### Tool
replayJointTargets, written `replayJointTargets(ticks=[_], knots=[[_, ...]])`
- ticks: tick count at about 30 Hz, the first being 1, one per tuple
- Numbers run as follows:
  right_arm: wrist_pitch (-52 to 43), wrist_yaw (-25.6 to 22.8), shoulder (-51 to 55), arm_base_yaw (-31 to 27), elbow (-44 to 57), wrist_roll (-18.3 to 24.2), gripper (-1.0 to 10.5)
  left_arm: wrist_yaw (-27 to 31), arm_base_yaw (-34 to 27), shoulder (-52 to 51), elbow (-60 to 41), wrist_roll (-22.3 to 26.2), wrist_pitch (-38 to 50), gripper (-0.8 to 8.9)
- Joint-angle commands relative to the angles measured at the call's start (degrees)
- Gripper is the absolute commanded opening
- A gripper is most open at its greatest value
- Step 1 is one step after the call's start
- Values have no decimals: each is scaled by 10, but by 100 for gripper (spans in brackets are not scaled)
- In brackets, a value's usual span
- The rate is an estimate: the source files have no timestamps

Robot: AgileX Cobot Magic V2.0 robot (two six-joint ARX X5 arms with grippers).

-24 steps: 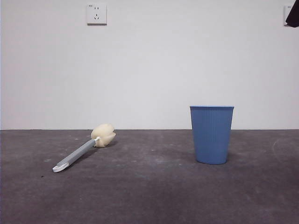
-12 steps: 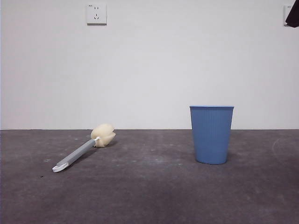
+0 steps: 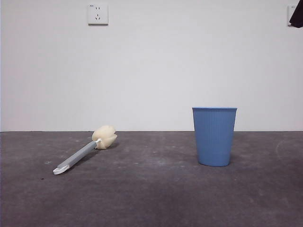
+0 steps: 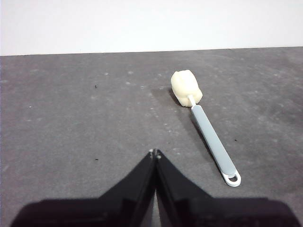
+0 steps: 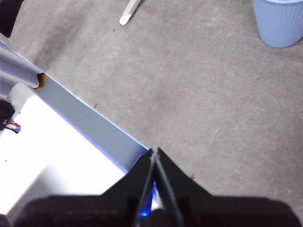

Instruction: Pick up the cup brush,pick up the cup,insert the brush into the cup,clean the cup,put the cup brush back,put the cup back to the fixed position on the table

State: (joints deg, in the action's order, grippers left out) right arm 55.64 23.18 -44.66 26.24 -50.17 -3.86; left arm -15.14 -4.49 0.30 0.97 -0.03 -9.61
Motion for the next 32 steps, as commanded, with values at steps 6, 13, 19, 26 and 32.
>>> replayJointTargets(ticks=[6, 13, 19, 26, 32], knots=[[-138, -4, 84, -83, 32, 62, 1, 0, -2, -1, -8, -3, 1, -4], [-376, -17, 224, -172, 207, 48, 1, 0, -2, -1, -8, -3, 1, -4], [-478, -84, 332, -195, 365, 17, 1, 0, -2, -1, -8, -3, 1, -4], [-467, -115, 397, -195, 446, 7, 1, 0, -2, -1, -8, -3, 1, -4], [-447, -116, 428, -195, 476, -1, 1, 0, -2, -1, -8, -3, 1, -4]])
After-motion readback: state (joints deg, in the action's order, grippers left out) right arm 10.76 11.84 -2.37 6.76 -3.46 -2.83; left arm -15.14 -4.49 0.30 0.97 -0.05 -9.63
